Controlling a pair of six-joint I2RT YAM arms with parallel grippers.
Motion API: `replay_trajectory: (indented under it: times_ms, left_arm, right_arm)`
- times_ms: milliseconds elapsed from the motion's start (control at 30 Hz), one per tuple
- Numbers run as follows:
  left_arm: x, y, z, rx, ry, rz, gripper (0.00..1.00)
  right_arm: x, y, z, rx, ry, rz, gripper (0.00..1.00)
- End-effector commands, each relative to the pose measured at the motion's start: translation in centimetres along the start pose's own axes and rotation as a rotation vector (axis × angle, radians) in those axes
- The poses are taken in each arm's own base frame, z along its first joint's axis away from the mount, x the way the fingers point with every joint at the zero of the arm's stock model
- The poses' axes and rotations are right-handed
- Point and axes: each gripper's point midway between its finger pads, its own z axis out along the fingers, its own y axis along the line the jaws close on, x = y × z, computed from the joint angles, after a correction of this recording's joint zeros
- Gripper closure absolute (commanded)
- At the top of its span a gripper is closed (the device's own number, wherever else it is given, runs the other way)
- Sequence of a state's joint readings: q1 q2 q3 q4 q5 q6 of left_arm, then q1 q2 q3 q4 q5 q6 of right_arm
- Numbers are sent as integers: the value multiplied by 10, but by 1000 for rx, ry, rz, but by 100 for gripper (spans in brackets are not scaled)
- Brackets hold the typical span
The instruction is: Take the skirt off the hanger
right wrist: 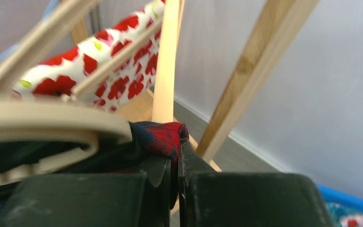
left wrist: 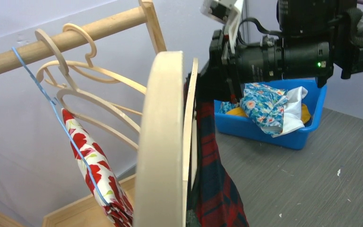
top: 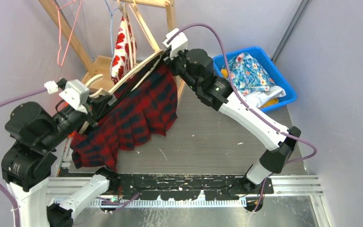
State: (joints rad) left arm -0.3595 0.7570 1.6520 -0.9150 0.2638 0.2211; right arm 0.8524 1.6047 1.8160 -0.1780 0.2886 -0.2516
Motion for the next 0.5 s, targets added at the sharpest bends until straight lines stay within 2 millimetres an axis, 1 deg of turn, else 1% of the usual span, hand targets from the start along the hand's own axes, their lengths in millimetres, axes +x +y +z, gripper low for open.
replay_trajectory:
  times_ms: [0,67,100,200,233,300,400,467]
  left_arm:
    - [-16,20,-11,-94,11,44,100]
    - [-31,29,0,-113,-18,56,100]
    - [-39,36,7,-135,-39,62,100]
    - [-65,59,35,-206,-129,79,100]
    - [-80,68,44,-240,-187,82,100]
    - [-98,80,63,-271,-243,78,100]
    - [-125,89,84,-268,-309,53,100]
    - [-147,92,88,-270,-384,26,100]
  right_arm:
    - [-24,-140,-47,501,-78,80,99]
    - [-23,-139,-51,491,-86,93,99]
    - [-28,-137,-54,474,-103,109,99]
    - [-42,-131,-62,421,-141,169,99]
    - [-43,-127,-64,399,-139,190,99]
    - [-46,-118,-70,356,-138,204,99]
    - [-55,-111,-82,318,-167,228,99]
    - [-61,-108,-90,296,-184,263,99]
